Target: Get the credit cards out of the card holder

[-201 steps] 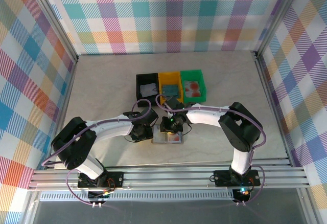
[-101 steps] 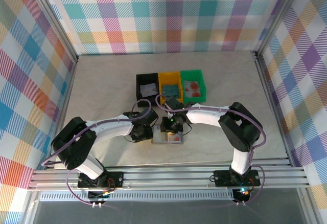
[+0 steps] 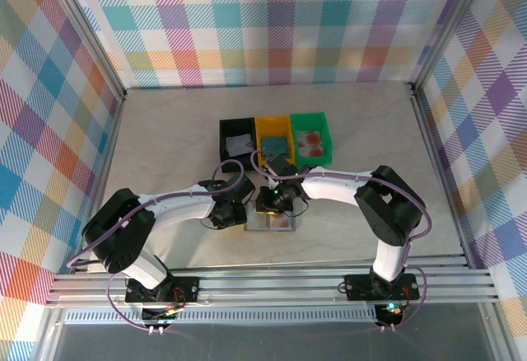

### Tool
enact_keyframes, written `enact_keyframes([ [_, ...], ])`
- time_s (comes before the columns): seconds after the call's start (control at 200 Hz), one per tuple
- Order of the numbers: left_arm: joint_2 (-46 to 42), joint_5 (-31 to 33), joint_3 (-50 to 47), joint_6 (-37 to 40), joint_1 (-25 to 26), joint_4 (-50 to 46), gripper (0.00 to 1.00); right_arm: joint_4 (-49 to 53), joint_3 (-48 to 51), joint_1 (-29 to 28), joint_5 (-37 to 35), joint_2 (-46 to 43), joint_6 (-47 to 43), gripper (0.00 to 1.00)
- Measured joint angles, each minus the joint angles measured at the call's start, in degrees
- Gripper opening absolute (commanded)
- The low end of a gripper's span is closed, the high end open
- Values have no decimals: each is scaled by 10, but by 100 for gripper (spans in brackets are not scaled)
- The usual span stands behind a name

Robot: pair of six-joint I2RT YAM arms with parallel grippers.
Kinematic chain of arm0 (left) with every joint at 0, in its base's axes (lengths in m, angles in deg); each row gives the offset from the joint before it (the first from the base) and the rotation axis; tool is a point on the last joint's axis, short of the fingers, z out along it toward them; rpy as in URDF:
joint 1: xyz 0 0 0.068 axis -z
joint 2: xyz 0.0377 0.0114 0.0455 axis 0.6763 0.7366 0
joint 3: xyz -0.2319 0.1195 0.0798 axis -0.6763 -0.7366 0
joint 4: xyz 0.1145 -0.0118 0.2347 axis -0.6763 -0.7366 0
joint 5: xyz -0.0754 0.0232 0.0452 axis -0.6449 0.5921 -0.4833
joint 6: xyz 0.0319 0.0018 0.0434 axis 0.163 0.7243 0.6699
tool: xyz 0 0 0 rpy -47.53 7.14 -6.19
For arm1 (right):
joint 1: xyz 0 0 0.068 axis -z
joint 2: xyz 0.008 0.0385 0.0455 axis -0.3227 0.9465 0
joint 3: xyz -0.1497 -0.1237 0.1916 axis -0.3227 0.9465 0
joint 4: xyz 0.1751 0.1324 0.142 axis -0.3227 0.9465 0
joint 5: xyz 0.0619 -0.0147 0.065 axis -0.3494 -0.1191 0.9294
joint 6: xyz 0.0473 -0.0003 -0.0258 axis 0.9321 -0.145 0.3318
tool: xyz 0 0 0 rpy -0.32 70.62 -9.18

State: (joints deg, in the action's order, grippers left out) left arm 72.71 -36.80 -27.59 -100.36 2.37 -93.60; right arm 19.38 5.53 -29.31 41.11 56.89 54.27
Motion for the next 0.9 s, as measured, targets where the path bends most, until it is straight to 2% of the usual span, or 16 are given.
enact_keyframes([
  [0.895, 0, 1, -1, 0, 0, 1, 39, -19, 15, -3, -12, 10, 9, 23],
])
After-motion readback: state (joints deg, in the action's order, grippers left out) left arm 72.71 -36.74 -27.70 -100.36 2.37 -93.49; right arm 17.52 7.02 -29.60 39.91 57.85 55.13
